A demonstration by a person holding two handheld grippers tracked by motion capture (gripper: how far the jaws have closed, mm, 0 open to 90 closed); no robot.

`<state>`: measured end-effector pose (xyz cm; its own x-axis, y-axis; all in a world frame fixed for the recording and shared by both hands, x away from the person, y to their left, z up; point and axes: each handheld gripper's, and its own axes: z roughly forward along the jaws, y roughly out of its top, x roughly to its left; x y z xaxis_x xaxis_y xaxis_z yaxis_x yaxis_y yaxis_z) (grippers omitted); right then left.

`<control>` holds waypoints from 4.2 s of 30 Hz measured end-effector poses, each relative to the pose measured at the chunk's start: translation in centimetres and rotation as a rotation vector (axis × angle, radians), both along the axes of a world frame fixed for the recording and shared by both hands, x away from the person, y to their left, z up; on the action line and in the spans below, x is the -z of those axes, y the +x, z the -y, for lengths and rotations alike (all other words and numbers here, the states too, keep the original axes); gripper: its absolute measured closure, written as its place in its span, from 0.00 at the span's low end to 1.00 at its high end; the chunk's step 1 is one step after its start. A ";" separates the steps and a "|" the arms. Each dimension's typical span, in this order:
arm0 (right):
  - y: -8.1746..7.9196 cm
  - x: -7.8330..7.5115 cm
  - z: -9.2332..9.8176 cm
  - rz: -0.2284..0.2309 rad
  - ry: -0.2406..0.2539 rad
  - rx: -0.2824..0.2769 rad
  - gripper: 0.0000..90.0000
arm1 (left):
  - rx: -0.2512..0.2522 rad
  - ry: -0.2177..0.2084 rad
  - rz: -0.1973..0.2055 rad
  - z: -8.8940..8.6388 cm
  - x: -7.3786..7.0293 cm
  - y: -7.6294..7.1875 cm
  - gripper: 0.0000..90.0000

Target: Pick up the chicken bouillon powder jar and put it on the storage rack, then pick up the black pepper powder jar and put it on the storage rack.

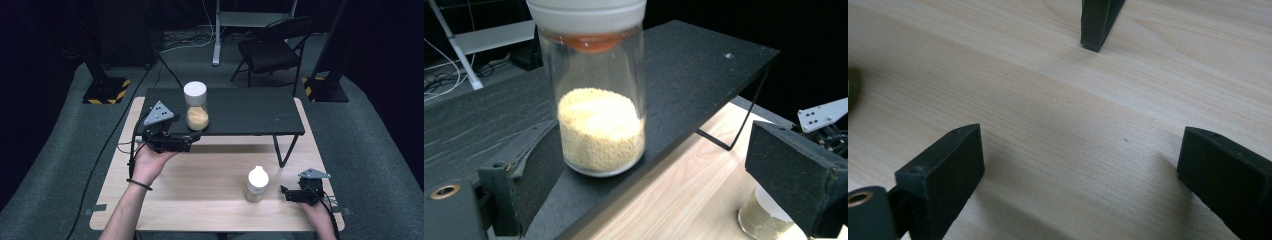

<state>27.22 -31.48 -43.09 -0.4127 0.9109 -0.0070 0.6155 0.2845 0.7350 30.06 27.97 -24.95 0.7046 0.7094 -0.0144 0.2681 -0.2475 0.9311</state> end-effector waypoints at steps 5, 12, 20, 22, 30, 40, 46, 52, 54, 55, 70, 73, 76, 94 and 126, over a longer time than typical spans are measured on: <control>0.0 0.0 0.0 0.000 0.000 0.000 0.04 | -0.010 0.004 -0.007 -0.4 0.9 -0.6 0.09; 0.0 0.0 0.0 0.000 0.000 0.000 0.04 | -0.017 -0.008 -0.015 -1.0 2.2 -1.4 0.09; 0.0 0.0 0.0 0.000 0.000 0.000 0.04 | -0.032 -0.014 -0.013 -1.6 3.5 -2.4 0.09; 0.0 0.0 0.0 0.000 0.000 0.000 0.04 | -0.035 -0.013 -0.003 -1.7 3.8 -2.8 0.09; 0.0 0.0 0.0 0.000 0.000 0.000 0.04 | -0.050 0.026 0.020 -1.6 4.6 -4.1 0.09; 0.0 0.0 0.0 0.000 0.000 0.001 0.04 | -0.068 0.034 0.018 -2.4 6.2 -5.4 0.09; 0.0 0.0 0.0 0.000 0.000 0.001 0.04 | -0.060 0.044 0.001 -3.0 7.1 -5.7 0.09; 0.0 0.0 0.0 0.000 0.000 0.002 0.04 | -0.072 0.049 -0.007 -3.3 8.0 -6.1 0.09; 0.0 0.0 -0.1 0.000 0.000 0.002 0.04 | -0.075 0.055 -0.012 -3.3 8.3 -6.2 0.09; 0.0 0.0 -0.1 0.000 0.000 0.003 0.04 | -0.075 0.055 -0.015 -3.5 8.4 -6.2 0.09; 0.2 0.0 0.0 -0.001 0.000 -0.006 0.04 | -0.112 0.065 -0.056 -4.5 10.2 -6.7 0.09; 0.2 0.0 0.0 -0.001 0.000 -0.007 0.04 | -0.114 0.070 -0.067 -4.6 10.7 -6.5 0.09; 0.2 0.0 0.0 -0.001 0.000 -0.007 0.04 | -0.117 0.074 -0.074 -4.7 11.1 -6.2 0.09; 0.1 0.0 0.0 -0.001 0.000 -0.008 0.04 | -0.168 0.080 -0.168 -6.1 14.4 -4.1 0.10; 0.1 0.0 0.0 -0.001 0.000 -0.009 0.04 | -0.205 0.139 -0.315 -6.3 17.3 -1.8 0.10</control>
